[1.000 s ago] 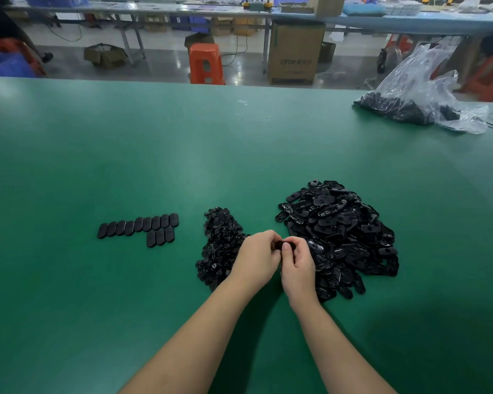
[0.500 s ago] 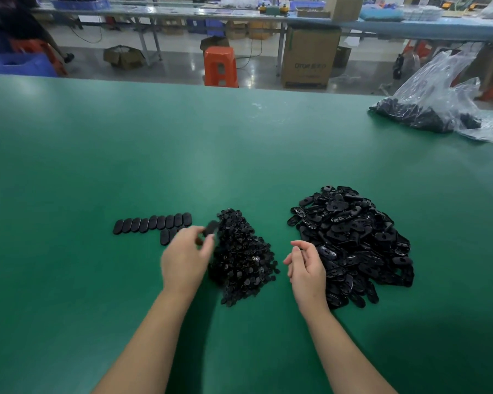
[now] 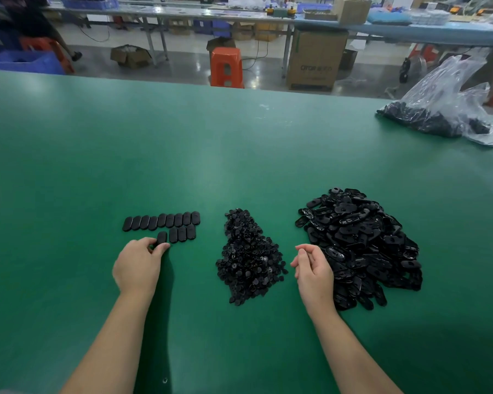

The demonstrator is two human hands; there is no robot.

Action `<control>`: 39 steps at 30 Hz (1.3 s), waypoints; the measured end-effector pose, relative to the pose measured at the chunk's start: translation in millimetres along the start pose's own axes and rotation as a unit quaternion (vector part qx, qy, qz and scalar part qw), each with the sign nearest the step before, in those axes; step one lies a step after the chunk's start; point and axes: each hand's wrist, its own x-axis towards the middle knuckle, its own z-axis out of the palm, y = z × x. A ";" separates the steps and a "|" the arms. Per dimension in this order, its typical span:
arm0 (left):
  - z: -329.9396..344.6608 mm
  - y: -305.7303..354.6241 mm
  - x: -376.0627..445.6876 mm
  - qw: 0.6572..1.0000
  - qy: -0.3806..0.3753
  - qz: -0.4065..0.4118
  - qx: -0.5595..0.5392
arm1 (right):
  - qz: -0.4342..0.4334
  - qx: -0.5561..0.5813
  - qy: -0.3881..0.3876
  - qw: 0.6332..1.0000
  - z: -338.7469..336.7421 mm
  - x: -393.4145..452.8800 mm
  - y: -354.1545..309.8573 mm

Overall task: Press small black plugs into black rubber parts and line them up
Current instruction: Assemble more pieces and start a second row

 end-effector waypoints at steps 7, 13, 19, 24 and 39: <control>4.2 1.6 8.6 1.000 0.005 0.011 0.006 | -0.008 -0.011 0.003 1.000 0.9 0.2 0.7; 0.7 6.0 11.7 1.000 0.000 0.008 0.000 | -0.007 -0.009 0.002 1.000 0.8 0.2 0.9; 3.7 17.2 -2.8 0.990 0.035 0.132 -0.048 | -0.011 -0.012 0.003 1.000 1.1 0.0 0.7; 13.5 27.4 -11.3 0.976 -0.010 0.216 -0.022 | -0.015 -0.019 0.001 1.000 0.2 -0.8 0.9; 40.1 78.4 -43.7 0.969 -0.093 0.210 -0.090 | -0.026 -0.053 -0.006 0.998 3.2 -0.4 3.0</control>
